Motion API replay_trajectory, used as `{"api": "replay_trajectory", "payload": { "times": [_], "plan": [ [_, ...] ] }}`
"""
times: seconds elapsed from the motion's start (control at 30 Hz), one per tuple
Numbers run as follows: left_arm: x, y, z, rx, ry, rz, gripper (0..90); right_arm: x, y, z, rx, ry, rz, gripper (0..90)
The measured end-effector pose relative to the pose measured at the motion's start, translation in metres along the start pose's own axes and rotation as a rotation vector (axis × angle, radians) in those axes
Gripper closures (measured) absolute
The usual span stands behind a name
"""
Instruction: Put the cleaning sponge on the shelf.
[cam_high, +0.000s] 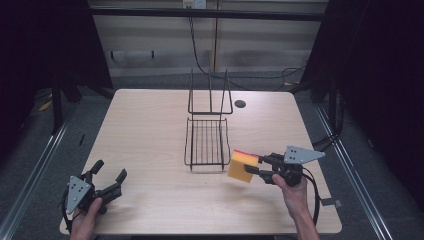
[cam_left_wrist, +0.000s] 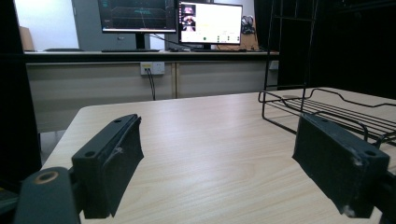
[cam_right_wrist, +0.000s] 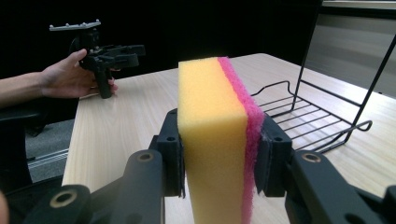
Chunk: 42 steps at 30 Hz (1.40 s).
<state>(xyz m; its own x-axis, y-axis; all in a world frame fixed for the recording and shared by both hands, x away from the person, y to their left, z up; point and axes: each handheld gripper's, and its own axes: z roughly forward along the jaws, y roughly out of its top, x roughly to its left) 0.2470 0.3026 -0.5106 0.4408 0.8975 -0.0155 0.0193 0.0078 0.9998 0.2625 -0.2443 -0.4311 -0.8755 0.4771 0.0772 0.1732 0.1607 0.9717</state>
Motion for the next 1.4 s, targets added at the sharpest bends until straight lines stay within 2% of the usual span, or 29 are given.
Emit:
{"api": "replay_trajectory", "payload": {
  "times": [0.33,0.5,0.63,0.87,0.97,1.17,1.4],
  "plan": [
    [0.0,0.0,0.0,0.0,-0.001,-0.001,15.2,-0.007,0.013,0.008,0.002,0.019,-0.015,60.8],
    [0.0,0.0,0.0,0.0,0.0,0.0,15.4,-0.01,0.025,0.016,-0.01,0.054,-0.034,60.8],
    [0.0,0.0,0.0,0.001,0.0,0.0,15.3,-0.012,0.03,0.022,-0.008,0.059,-0.039,60.8],
    [0.0,0.0,0.0,0.0,0.0,0.0,15.4,-0.018,0.042,0.036,-0.018,0.119,-0.055,60.7],
    [0.0,0.0,0.0,0.002,0.0,0.002,15.4,-0.019,0.046,0.042,-0.008,0.131,-0.066,60.7],
    [0.0,0.0,0.0,0.0,-0.001,0.0,15.4,-0.024,0.047,0.052,-0.006,0.146,-0.056,60.7],
    [0.0,0.0,0.0,0.0,-0.001,0.0,15.4,-0.034,0.049,0.069,0.026,0.168,-0.048,60.7]
  ]
}}
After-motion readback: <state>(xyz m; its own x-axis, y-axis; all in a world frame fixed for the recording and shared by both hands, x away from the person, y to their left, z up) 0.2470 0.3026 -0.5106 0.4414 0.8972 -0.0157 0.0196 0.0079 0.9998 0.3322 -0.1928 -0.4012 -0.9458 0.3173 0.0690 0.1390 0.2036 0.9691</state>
